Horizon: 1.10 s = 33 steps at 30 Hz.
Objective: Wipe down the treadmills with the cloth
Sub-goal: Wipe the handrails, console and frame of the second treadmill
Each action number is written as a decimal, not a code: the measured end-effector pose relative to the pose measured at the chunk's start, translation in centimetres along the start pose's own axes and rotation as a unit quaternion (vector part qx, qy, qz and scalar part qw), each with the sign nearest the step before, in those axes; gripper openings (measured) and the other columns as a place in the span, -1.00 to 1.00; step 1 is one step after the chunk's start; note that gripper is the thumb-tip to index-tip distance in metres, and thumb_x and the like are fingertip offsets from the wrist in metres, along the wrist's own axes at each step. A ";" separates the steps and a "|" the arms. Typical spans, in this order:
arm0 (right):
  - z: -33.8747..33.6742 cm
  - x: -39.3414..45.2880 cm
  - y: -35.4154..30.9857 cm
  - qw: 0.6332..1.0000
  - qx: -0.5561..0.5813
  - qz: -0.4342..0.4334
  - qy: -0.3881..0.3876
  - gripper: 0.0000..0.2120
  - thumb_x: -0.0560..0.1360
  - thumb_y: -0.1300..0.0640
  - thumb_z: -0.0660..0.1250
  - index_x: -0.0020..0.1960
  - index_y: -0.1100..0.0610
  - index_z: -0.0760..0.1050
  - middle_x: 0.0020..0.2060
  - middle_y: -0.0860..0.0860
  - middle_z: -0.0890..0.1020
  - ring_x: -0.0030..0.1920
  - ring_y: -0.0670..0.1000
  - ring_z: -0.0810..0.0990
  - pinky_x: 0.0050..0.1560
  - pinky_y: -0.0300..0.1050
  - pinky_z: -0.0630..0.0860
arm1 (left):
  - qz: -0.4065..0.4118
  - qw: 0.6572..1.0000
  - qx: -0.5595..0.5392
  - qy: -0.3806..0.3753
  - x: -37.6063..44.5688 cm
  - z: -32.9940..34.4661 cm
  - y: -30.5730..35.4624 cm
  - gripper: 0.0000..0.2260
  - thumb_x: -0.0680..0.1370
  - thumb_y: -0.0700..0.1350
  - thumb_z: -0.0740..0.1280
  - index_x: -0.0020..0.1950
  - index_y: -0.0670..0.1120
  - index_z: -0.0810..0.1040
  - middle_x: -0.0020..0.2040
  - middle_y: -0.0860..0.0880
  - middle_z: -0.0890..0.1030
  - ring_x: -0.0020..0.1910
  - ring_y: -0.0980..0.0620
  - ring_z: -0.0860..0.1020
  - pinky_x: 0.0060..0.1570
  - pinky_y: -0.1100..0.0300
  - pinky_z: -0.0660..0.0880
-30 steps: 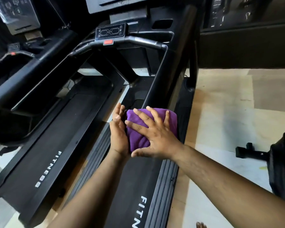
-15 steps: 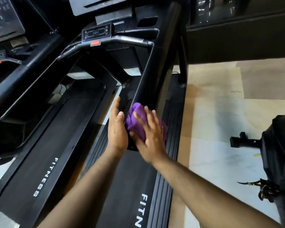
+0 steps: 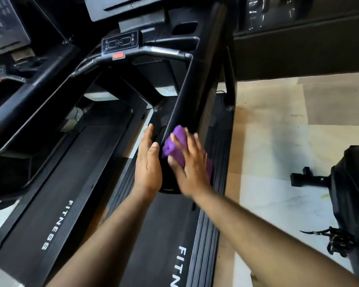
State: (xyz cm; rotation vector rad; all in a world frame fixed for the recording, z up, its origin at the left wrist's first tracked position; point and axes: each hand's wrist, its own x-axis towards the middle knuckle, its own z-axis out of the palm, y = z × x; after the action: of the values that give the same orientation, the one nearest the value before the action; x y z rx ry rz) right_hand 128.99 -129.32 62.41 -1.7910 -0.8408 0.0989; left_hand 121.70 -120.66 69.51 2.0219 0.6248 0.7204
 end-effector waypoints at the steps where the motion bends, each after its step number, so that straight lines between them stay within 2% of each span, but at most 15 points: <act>1: -0.7 2.9 0.5 1.000 -0.022 0.003 -0.008 -0.39 0.58 -0.39 0.01 0.60 -0.31 0.10 0.67 -0.11 -0.01 0.66 0.05 -0.15 0.50 0.49 0.07 | 0.000 1.000 0.007 0.000 0.0 0.0 -0.1 -0.36 0.58 0.17 0.01 0.63 -0.07 0.21 0.62 0.05 0.23 0.57 0.27 0.16 0.58 0.20 0.10; 4: -1.9 9.9 1.2 0.996 -0.053 0.062 -0.020 -0.39 0.55 -0.35 0.04 0.59 -0.30 0.17 0.66 -0.12 0.02 0.65 0.04 -0.12 0.51 0.47 0.07 | -0.012 0.999 0.034 0.001 0.0 0.1 0.0 -0.38 0.60 0.16 0.02 0.65 -0.01 0.18 0.64 0.08 0.18 0.60 0.24 0.11 0.60 -0.01 0.11; 6: -1.5 9.4 0.5 0.995 -0.068 0.070 -0.023 -0.40 0.55 -0.31 0.07 0.59 -0.28 0.19 0.66 -0.10 0.07 0.65 0.03 -0.07 0.51 0.42 0.11 | -0.013 0.998 0.065 0.003 -0.4 0.0 0.1 -0.37 0.60 0.19 0.00 0.65 0.01 0.15 0.65 0.09 0.13 0.61 0.24 0.06 0.61 -0.05 0.08; 10: -0.6 -0.2 -0.6 0.998 -0.029 -0.040 -0.042 -0.41 0.58 -0.23 0.10 0.60 -0.24 0.14 0.66 -0.09 0.08 0.66 0.04 -0.05 0.51 0.45 0.11 | -0.008 0.994 0.108 -0.013 -0.4 -0.3 0.2 -0.33 0.59 0.29 -0.04 0.67 0.05 0.08 0.67 0.11 0.04 0.61 0.27 -0.03 0.62 -0.10 0.00; 13: -1.0 0.9 0.9 0.994 -0.042 -0.077 -0.060 -0.42 0.60 -0.31 0.07 0.60 -0.27 0.16 0.66 -0.13 0.08 0.66 0.01 -0.07 0.48 0.51 0.09 | -0.015 0.990 0.134 -0.036 0.1 -0.2 0.2 -0.30 0.58 0.35 -0.06 0.67 0.09 0.03 0.67 0.13 -0.01 0.61 0.29 -0.07 0.61 -0.12 -0.02; 15: -1.8 5.2 1.3 0.994 -0.067 -0.061 -0.060 -0.46 0.58 -0.32 0.08 0.55 -0.33 0.22 0.65 -0.17 0.09 0.65 -0.03 -0.09 0.46 0.57 0.04 | -0.020 0.985 0.165 -0.054 0.1 -0.2 0.2 -0.29 0.56 0.38 -0.08 0.67 0.11 -0.02 0.67 0.14 -0.05 0.61 0.28 -0.10 0.61 -0.14 -0.05; 18: -2.7 10.1 1.6 0.998 -0.040 0.014 -0.037 -0.51 0.60 -0.24 0.15 0.53 -0.33 0.27 0.65 -0.19 0.07 0.64 -0.08 -0.12 0.45 0.59 0.03 | -0.029 0.964 0.255 -0.072 0.3 0.1 0.7 -0.25 0.53 0.42 -0.13 0.66 0.14 -0.10 0.67 0.16 -0.12 0.62 0.23 -0.16 0.61 -0.15 -0.12; 21: -1.8 8.7 1.5 0.998 -0.044 0.038 0.009 -0.42 0.58 -0.32 0.08 0.58 -0.23 0.24 0.65 -0.07 0.15 0.65 0.03 -0.03 0.48 0.50 0.11 | -0.026 0.942 0.325 -0.079 0.0 0.5 1.0 -0.20 0.50 0.48 -0.17 0.66 0.12 -0.13 0.67 0.15 -0.17 0.62 0.21 -0.21 0.60 -0.12 -0.17; 23: -0.9 4.0 0.9 1.000 -0.020 0.002 0.020 -0.36 0.58 -0.39 -0.01 0.61 -0.22 0.16 0.64 0.02 0.17 0.65 0.11 0.01 0.51 0.42 0.13 | -0.023 0.948 0.307 -0.077 -0.1 0.3 0.9 -0.14 0.47 0.55 -0.21 0.66 0.12 -0.13 0.67 0.15 -0.17 0.62 0.21 -0.21 0.61 -0.14 -0.16; 25: -0.1 -1.5 0.7 0.998 0.010 -0.054 -0.002 -0.38 0.62 -0.28 0.08 0.64 -0.24 0.03 0.66 0.02 0.11 0.66 0.12 -0.03 0.54 0.41 0.08 | -0.035 0.970 0.231 -0.066 0.0 0.0 0.8 -0.07 0.42 0.60 -0.24 0.67 0.12 -0.11 0.67 0.16 -0.14 0.61 0.25 -0.17 0.61 -0.14 -0.13; 27: -0.2 -3.2 1.2 0.993 0.017 -0.114 -0.016 -0.38 0.63 -0.23 0.12 0.65 -0.15 0.08 0.66 0.03 0.08 0.66 0.16 -0.05 0.52 0.47 0.05 | -0.035 0.985 0.161 -0.044 0.2 -0.3 0.6 -0.06 0.43 0.61 -0.20 0.67 0.08 -0.07 0.66 0.17 -0.09 0.61 0.27 -0.13 0.62 -0.14 -0.08; 29: -1.0 -0.5 2.2 0.989 0.011 -0.148 -0.025 -0.40 0.63 -0.28 0.08 0.62 -0.11 0.19 0.66 0.03 0.11 0.66 0.18 -0.03 0.46 0.52 0.12 | -0.032 0.988 0.146 -0.034 0.4 -0.4 0.4 -0.08 0.46 0.59 -0.16 0.67 0.05 -0.04 0.65 0.16 -0.06 0.61 0.27 -0.10 0.62 -0.12 -0.04; 31: -1.4 3.0 3.3 0.991 0.005 -0.134 -0.011 -0.42 0.61 -0.28 0.10 0.59 -0.15 0.25 0.65 0.01 0.14 0.66 0.13 0.00 0.43 0.49 0.19 | -0.031 0.985 0.164 -0.040 0.4 -0.2 0.3 -0.08 0.47 0.58 -0.16 0.68 0.04 -0.04 0.67 0.13 -0.06 0.61 0.27 -0.09 0.62 -0.11 -0.03; 33: -1.1 5.1 4.2 0.998 0.034 -0.055 0.024 -0.43 0.60 -0.23 0.13 0.59 -0.15 0.27 0.65 -0.01 0.14 0.66 0.07 0.01 0.47 0.42 0.20 | -0.029 0.982 0.181 -0.043 0.3 -0.1 0.3 -0.08 0.47 0.57 -0.17 0.68 0.03 -0.04 0.68 0.10 -0.06 0.61 0.27 -0.10 0.62 -0.09 -0.04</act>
State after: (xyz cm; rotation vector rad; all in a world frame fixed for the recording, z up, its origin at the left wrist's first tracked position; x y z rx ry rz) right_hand 135.33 -127.87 60.87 -1.6741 -0.8886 0.0127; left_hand 121.92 -120.54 69.92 2.3421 0.8053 0.5078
